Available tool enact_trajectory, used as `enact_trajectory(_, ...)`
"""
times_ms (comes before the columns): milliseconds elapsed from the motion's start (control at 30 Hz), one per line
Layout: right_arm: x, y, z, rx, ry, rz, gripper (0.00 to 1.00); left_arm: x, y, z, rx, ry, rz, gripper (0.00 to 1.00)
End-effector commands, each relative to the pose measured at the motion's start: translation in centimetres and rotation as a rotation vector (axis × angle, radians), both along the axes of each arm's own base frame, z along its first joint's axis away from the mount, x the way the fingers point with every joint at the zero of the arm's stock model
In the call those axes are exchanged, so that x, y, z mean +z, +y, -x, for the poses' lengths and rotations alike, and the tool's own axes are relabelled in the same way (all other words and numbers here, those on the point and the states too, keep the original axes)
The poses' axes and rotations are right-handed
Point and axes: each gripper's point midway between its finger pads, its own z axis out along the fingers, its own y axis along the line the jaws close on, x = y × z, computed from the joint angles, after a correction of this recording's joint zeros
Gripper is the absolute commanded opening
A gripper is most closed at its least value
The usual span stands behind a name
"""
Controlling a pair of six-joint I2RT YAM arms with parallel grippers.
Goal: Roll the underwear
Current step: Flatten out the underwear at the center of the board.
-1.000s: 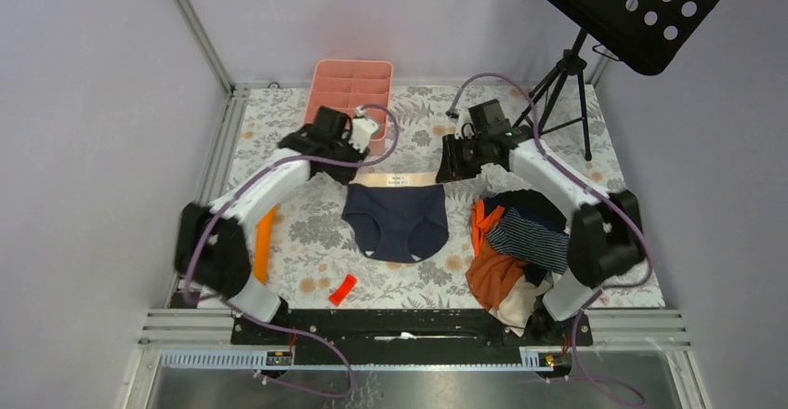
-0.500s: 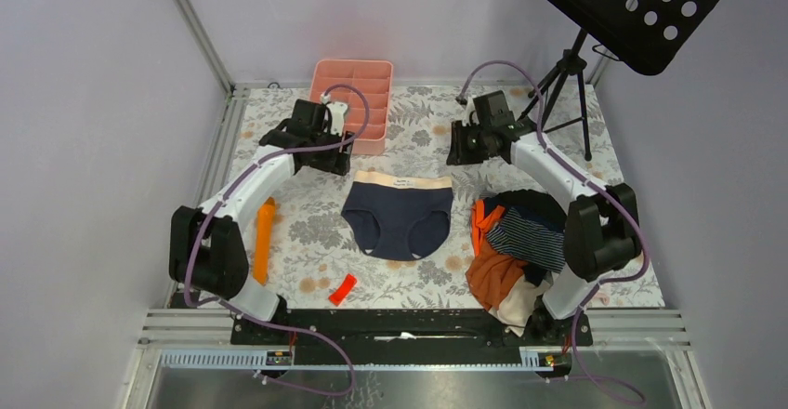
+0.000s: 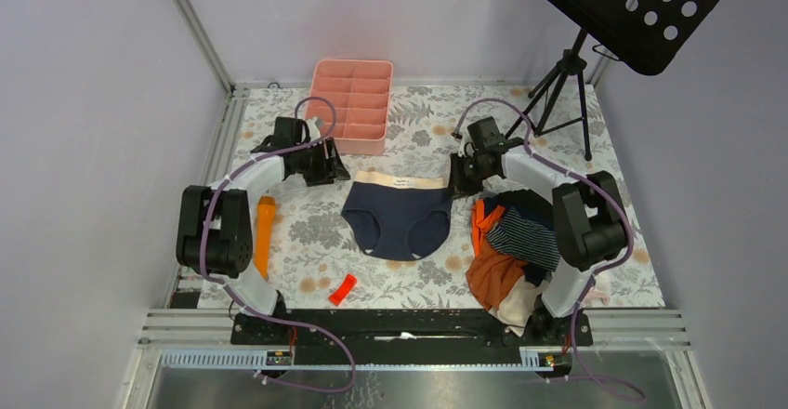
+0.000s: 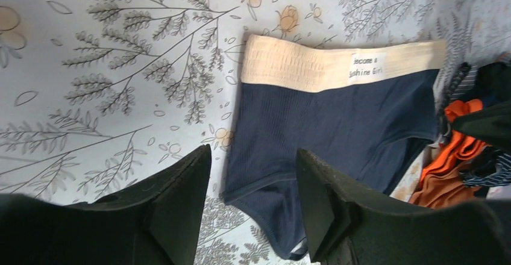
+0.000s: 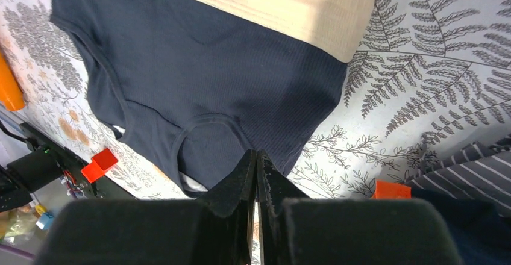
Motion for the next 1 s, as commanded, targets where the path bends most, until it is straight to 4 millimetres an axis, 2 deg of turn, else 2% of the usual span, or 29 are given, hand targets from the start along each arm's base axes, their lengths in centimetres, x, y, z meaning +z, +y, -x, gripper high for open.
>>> enact_trajectory(0, -1.7, 0.4, 0.7, -0.016, 0.073, -0.008, 0.07, 0.5, -1.3, -0.6, 0.007, -0.023, 0.114, 0.58)
enact_trajectory(100, -3.4, -0.8, 0.7, -0.054, 0.108, 0.073, 0.04, -0.1, -1.3, 0.2, 0.012, 0.001, 0.124, 0.58)
enact_trajectory(200, -4.6, -2.9, 0.6, -0.102, 0.123, 0.196, 0.00, -0.2, -1.2, 0.6, 0.021, 0.002, 0.120, 0.58)
enact_trajectory(300, -4.7, -3.9, 0.6, -0.113, 0.124, 0.249, 0.00, 0.1, -1.1, 0.7, 0.021, 0.001, 0.121, 0.58)
enact_trajectory(400, -4.7, -4.1, 0.8, -0.109, 0.122, 0.253, 0.00, -0.3, -1.0, 0.9, 0.026, 0.011, 0.119, 0.58)
enact_trajectory(500, -4.7, -4.1, 0.4, -0.102, 0.098, 0.258, 0.08, -0.9, -0.9, 0.9, 0.043, 0.020, 0.115, 0.59)
enact_trajectory(600, -4.4, -3.9, -0.2, -0.076, 0.068, 0.247, 0.20, -1.3, -1.0, 0.2, 0.047, 0.031, 0.121, 0.60)
enact_trajectory(700, -2.6, -2.7, -1.6, -0.050, 0.007, 0.189, 0.25, -0.8, -1.4, -1.3, 0.021, 0.010, 0.129, 0.57)
enact_trajectory(767, -0.4, -1.7, -2.7, -0.037, -0.052, 0.131, 0.29, -0.2, -1.7, -2.5, -0.008, -0.017, 0.137, 0.55)
enact_trajectory(867, 2.7, -0.4, -3.1, -0.001, -0.114, 0.049, 0.35, -0.4, -2.1, -3.8, -0.035, -0.031, 0.128, 0.54)
enact_trajectory(967, 5.6, -0.1, -2.5, 0.046, -0.173, 0.010, 0.38, -1.1, -2.6, -4.9, -0.070, -0.043, 0.108, 0.44)
